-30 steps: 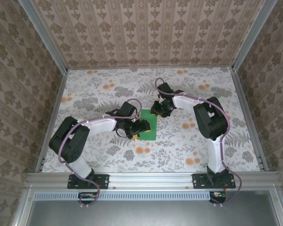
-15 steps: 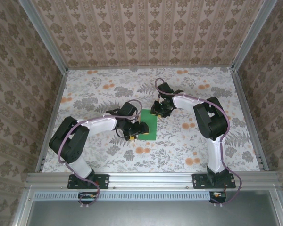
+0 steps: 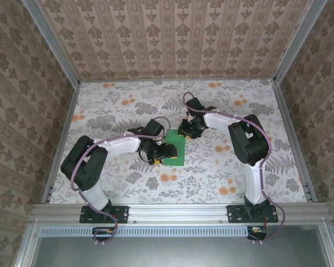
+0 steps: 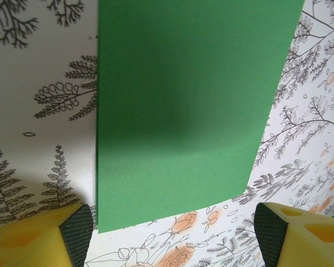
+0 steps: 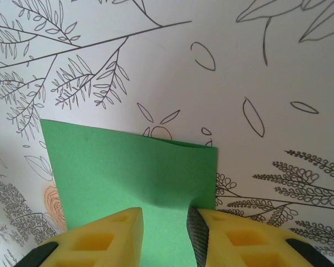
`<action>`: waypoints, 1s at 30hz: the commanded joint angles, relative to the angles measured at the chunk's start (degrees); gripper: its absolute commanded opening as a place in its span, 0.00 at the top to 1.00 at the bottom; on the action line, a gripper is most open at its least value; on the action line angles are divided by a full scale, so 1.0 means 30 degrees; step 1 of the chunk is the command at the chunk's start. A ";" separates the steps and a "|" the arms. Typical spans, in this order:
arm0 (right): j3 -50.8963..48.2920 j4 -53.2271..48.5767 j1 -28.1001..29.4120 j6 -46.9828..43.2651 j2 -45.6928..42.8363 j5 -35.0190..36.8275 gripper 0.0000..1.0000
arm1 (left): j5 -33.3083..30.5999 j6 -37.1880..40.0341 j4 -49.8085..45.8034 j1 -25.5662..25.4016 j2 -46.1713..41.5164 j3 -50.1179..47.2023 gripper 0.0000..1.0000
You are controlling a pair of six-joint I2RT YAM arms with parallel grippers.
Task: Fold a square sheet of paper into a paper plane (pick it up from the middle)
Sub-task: Fold the triangle a second time at the center of the table.
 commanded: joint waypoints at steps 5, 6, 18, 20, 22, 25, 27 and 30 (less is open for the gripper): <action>-0.0652 -0.1342 -0.0252 -0.0053 0.1597 0.1240 0.66 | 0.0667 0.0133 0.0329 -0.0251 0.0518 0.0197 0.20; -0.0652 -0.1330 -0.0252 -0.0034 0.1573 0.1237 0.66 | 0.0826 0.0031 0.0599 -0.0280 0.0576 0.0175 0.21; -0.0656 -0.1315 -0.0252 -0.0081 0.1586 0.1210 0.66 | 0.2244 -0.0803 0.3328 0.0381 -0.0152 -0.0946 0.31; -0.0653 -0.1315 -0.0252 -0.0081 0.1595 0.1193 0.66 | 0.2526 -0.0906 0.3739 0.0618 -0.0147 -0.1127 0.32; -0.0696 -0.1315 -0.0252 -0.0081 0.1594 0.1153 0.66 | 0.2530 -0.0685 0.3580 0.0832 -0.0176 -0.1115 0.33; -0.0667 -0.1304 -0.0252 -0.0103 0.1580 0.1126 0.66 | 0.2750 -0.0359 0.3797 0.1182 -0.0155 -0.1177 0.33; -0.0681 -0.1315 -0.0252 -0.0111 0.1584 0.1116 0.66 | 0.3104 -0.0058 0.4368 0.1445 -0.0075 -0.1248 0.33; -0.0681 -0.1315 -0.0252 -0.0107 0.1589 0.1123 0.66 | 0.3647 0.0898 0.5296 0.2047 0.0389 -0.1077 0.33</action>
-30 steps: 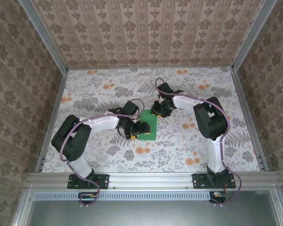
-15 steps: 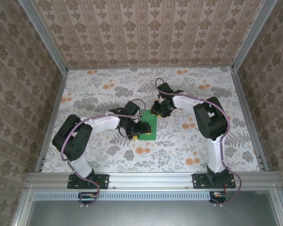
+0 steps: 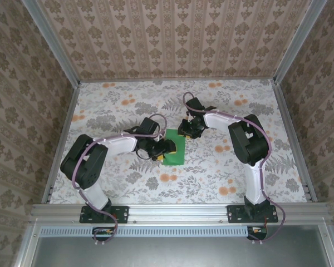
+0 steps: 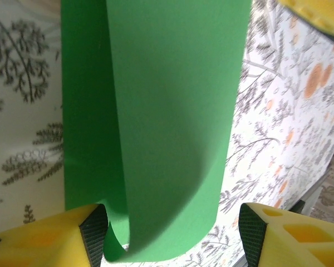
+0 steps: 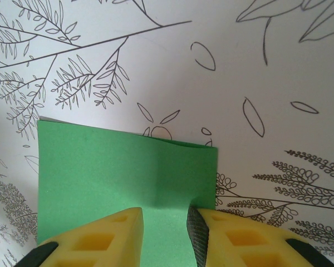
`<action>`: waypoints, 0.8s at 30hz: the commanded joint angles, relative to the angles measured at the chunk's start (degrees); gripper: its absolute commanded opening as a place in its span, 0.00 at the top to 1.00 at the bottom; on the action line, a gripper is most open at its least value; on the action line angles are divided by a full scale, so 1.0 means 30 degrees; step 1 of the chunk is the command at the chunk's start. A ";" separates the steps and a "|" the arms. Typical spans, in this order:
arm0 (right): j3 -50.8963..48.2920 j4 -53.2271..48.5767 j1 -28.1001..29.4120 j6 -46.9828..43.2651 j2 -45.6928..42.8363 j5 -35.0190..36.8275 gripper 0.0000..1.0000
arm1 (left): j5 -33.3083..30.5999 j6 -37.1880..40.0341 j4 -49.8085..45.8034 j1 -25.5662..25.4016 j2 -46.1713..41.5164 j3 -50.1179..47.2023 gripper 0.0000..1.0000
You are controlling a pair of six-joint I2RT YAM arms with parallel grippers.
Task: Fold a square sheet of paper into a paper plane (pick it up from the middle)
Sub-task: Fold the triangle a second time at the center of the table.
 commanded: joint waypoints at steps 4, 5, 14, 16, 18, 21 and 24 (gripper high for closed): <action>-0.0622 -0.1401 -0.0252 -0.0168 0.1657 0.1126 0.66 | 0.2648 0.2116 0.2098 0.1031 0.1656 0.1109 0.34; -0.0595 -0.1403 -0.0252 -0.0177 0.1650 0.1094 0.66 | 0.2798 0.2292 0.2009 0.1081 0.1949 0.1402 0.35; -0.0341 -0.0291 -0.0252 -0.1379 0.0576 -0.0858 0.66 | 0.2030 0.2788 0.0837 0.1186 0.2887 0.1712 0.51; 0.0052 -0.0310 -0.0252 -0.2050 -0.0017 -0.1362 0.66 | 0.1859 0.2766 0.0861 0.1186 0.2806 0.1482 0.56; 0.0066 -0.0091 -0.0282 -0.2407 -0.0651 -0.1940 0.67 | 0.1646 0.2694 0.0894 0.1186 0.2746 0.1245 0.61; -0.0815 0.0846 -0.0253 -0.2394 -0.1804 -0.3177 0.68 | 0.1390 0.2420 0.1258 0.1186 0.2581 0.0867 0.69; -0.2209 0.1213 -0.0163 -0.2297 -0.2828 -0.3594 0.71 | 0.1286 0.1978 0.1946 0.1214 0.2311 0.0403 0.79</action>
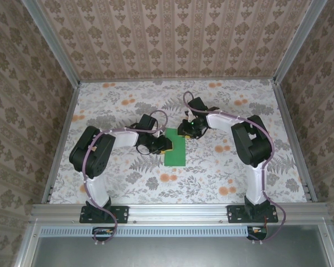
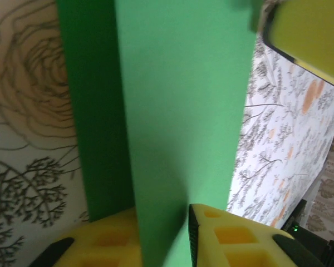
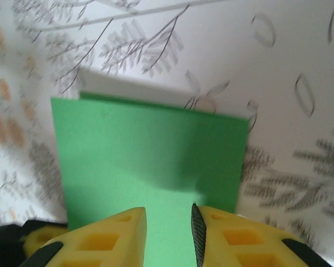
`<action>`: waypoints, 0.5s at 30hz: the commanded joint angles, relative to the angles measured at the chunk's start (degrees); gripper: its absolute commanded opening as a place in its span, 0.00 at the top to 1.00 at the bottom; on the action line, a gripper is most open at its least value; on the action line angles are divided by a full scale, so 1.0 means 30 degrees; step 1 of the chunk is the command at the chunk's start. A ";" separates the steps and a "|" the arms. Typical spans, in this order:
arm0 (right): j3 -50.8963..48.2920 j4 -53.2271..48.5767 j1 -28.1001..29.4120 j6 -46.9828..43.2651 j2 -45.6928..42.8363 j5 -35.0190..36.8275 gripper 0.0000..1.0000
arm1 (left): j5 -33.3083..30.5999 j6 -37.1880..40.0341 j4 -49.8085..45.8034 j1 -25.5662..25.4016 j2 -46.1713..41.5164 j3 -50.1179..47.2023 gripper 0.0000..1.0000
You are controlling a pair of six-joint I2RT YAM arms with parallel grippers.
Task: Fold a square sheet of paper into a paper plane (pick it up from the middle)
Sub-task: Fold the triangle a second time at the center of the table.
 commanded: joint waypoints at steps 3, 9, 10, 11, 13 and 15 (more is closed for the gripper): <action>-0.2295 0.0861 0.0192 -0.0244 -0.2591 -0.1335 0.74 | -0.1048 -0.0414 0.0762 0.0164 -0.0822 -0.0822 0.89; -0.3968 0.1851 0.0533 0.0387 -0.3966 -0.1339 0.78 | -0.2579 -0.0816 0.0884 0.0841 -0.2461 -0.1879 0.96; -0.4090 0.1959 0.0646 0.0513 -0.3969 -0.1360 0.78 | -0.2742 -0.0987 0.0943 0.0988 -0.2741 -0.2099 0.97; -0.4192 0.2133 0.0810 0.0604 -0.3964 -0.1449 0.80 | -0.2778 -0.1122 0.1090 0.1087 -0.2896 -0.2261 0.97; -0.4183 0.2204 0.1109 0.0753 -0.3736 -0.1609 0.81 | -0.2622 -0.1188 0.1215 0.1206 -0.3017 -0.2350 0.97; -0.4090 0.2335 0.1458 0.0924 -0.3386 -0.1774 0.84 | -0.2379 -0.1194 0.1181 0.1206 -0.2861 -0.2245 0.96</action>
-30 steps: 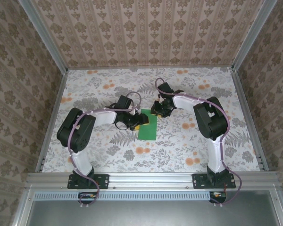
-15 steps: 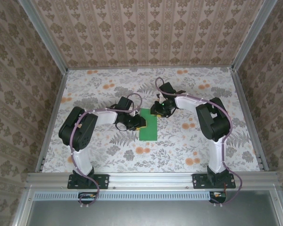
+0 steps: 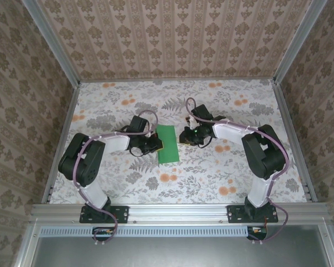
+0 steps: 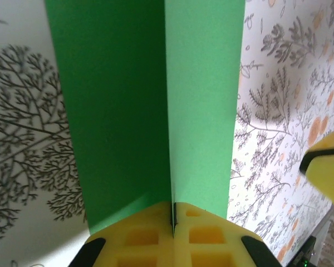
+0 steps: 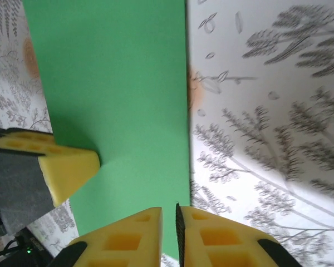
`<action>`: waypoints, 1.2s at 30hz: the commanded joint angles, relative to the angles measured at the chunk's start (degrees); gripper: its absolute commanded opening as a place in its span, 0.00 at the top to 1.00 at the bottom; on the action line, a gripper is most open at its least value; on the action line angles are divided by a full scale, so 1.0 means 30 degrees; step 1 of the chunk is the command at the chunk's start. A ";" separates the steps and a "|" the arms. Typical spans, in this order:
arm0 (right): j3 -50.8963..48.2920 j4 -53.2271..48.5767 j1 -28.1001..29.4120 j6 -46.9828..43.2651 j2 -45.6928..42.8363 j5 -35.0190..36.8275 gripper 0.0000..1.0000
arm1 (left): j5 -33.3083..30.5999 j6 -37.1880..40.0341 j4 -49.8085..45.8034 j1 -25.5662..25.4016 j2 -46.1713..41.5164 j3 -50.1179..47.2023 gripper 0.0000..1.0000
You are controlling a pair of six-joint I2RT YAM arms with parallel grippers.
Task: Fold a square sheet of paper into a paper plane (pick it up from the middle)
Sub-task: Fold the triangle a second time at the center of the table.
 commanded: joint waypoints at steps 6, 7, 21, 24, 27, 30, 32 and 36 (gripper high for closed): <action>0.0465 0.0933 0.1295 0.0790 0.1497 -0.1173 0.88 | 0.0029 -0.0438 0.0204 0.0027 0.0305 0.0031 0.93; 0.0527 0.0904 0.1375 0.0818 0.1670 -0.1147 0.89 | 0.0030 -0.0465 0.0182 0.0026 0.0283 0.0013 0.92; 0.0717 -0.0222 0.1495 0.0819 0.3133 0.0040 0.89 | 0.1105 -0.1661 0.0653 -0.1219 -0.1088 -0.1023 0.62; 0.0821 -0.0365 0.1501 0.0851 0.3166 0.0109 0.89 | 0.0615 -0.1976 0.0490 -0.1756 -0.1369 -0.1227 0.62; 0.0912 -0.0641 0.1501 0.0907 0.3185 0.0412 0.89 | 0.0116 -0.2485 0.0622 -0.1993 -0.1729 -0.1635 0.63; 0.1025 -0.0843 0.1502 0.0988 0.3254 0.0549 0.89 | -0.0055 -0.3005 0.0799 -0.2140 -0.1885 -0.1917 0.65; 0.1065 -0.0902 0.1524 0.1052 0.3291 0.0606 0.89 | -0.0002 -0.3308 0.1158 -0.2254 -0.1879 -0.2054 0.66; 0.1013 -0.0950 0.1522 0.1141 0.3374 0.0696 0.90 | 0.0175 -0.3659 0.1815 -0.2287 -0.1970 -0.2175 0.68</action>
